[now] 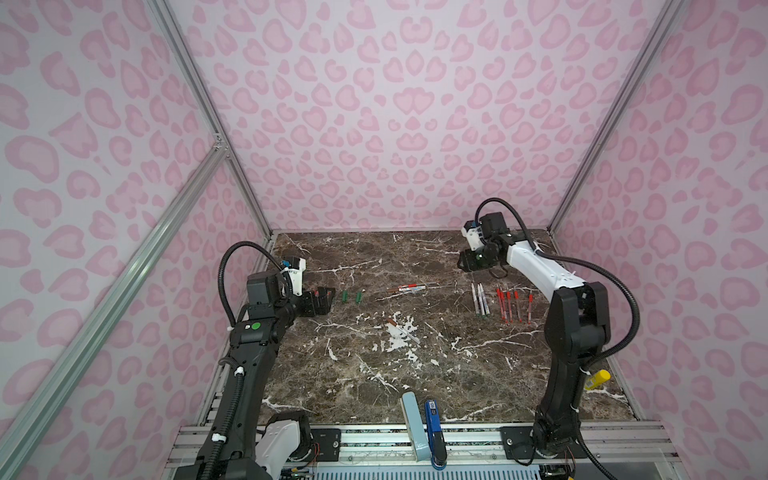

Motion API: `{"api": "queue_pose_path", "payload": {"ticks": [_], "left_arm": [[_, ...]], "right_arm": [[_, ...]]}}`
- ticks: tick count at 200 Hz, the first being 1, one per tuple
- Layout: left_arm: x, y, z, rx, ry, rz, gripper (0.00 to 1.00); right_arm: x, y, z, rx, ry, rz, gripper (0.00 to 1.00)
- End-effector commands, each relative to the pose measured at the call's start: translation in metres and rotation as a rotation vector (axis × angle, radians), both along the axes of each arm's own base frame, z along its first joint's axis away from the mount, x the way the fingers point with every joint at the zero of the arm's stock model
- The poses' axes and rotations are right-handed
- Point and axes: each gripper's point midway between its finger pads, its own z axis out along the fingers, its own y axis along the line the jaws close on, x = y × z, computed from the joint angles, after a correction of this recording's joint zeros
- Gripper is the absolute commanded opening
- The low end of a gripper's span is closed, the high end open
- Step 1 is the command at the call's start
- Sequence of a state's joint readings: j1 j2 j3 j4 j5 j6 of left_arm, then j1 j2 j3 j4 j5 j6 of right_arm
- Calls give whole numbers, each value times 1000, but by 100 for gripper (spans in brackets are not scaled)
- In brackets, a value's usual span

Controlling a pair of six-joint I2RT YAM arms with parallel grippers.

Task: Open the pen caps
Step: 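Move the right gripper over the loose red-capped gel pen near the brown marker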

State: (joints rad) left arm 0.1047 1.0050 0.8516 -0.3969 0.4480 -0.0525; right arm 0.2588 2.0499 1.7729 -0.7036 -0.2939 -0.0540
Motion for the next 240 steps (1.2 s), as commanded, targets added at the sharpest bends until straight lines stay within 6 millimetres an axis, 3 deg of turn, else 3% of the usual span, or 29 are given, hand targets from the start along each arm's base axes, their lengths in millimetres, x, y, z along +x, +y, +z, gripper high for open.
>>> {"api": "queue_pose_path", "payload": {"ticks": [1,24,44,99,163,210,240], "left_arm": [[2,-2,8,-5,-32,-11,98],[2,0,5,4,-18,-9,98],[2,0,9,9,-32,-7,98],[4,1,2,5,-22,-9,98],[7,7,-3,5,-1,14,98],[9,9,-3,0,5,21,98],[8,8,-4,-1,-2,12,98]], "right_arm": [[-13,21,-20,-100,87,164,53],[-7,47,-42,-177,123,271,55],[-9,58,-61,-261,163,381,56],[-4,66,-90,-309,175,524,56],[-9,72,-105,-232,206,569,50],[-12,72,-119,-222,234,577,39],[-11,65,-123,-232,252,555,22]]}}
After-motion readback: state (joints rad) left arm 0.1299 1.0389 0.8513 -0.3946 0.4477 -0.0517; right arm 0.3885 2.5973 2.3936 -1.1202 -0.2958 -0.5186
